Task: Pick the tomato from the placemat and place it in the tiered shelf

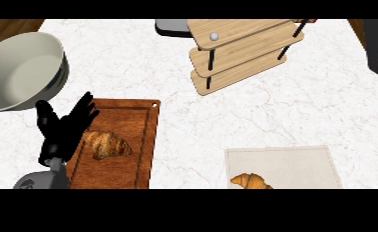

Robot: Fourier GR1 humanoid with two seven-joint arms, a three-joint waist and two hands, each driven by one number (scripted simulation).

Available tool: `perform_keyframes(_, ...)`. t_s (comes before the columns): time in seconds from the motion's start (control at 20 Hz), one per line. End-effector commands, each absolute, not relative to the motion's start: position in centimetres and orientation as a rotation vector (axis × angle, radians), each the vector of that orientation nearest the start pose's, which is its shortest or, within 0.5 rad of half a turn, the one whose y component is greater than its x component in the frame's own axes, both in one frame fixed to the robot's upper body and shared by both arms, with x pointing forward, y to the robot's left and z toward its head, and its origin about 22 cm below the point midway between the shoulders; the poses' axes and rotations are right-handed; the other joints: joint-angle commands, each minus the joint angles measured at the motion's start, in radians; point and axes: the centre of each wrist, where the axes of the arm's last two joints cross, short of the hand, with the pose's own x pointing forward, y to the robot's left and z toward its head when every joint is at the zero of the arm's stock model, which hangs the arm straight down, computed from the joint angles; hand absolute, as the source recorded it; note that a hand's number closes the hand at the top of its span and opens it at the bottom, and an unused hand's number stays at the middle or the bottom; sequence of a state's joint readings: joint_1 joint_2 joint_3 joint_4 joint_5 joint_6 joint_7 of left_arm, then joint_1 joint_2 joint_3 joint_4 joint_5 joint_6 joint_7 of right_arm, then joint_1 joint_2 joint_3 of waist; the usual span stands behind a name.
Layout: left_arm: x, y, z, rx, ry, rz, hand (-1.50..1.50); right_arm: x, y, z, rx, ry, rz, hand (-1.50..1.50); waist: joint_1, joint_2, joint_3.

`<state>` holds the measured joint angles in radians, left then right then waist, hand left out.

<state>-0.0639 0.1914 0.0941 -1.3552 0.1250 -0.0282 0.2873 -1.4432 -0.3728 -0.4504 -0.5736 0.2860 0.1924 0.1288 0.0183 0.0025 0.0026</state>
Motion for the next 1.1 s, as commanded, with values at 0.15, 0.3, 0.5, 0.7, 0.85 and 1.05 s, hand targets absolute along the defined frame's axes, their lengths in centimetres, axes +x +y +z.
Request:
perform_keyframes(0.15, 25.4, 29.5, -2.6, 0.073, -1.121, 0.029, 0.00, 45.5, -27.3, 36.3, -0.245, -1.857, 0.061, -1.50, 0.002, 0.005, -0.003)
perform_keyframes(0.3, 25.3, 28.9, -2.6, 0.067, -1.125, 0.026, 0.00, 45.2, -29.7, 36.2, -0.335, -1.812, -0.050, -1.50, 0.009, 0.008, -0.003)
perform_keyframes(0.5, 25.3, 28.5, -2.8, 0.066, -1.121, 0.040, 0.00, 43.9, -34.6, 36.3, -0.341, -1.813, -0.198, -1.50, -0.001, 0.005, -0.003)
perform_keyframes(0.7, 25.4, 27.7, -2.1, 0.066, -1.129, 0.005, 0.00, 41.3, -41.3, 36.3, -0.302, -1.780, -0.240, -1.50, 0.014, 0.013, -0.001)
perform_keyframes(0.85, 25.3, 29.2, -3.0, 0.082, -1.133, 0.024, 0.00, 41.1, -43.1, 33.5, -0.281, -1.788, -0.210, -1.50, 0.013, 0.014, -0.002)
perform_keyframes(1.05, 26.6, 28.0, -2.0, 0.067, -1.117, 0.005, 0.00, 39.2, -46.0, 34.6, -0.292, -1.798, -0.197, -1.50, 0.024, 0.020, -0.001)
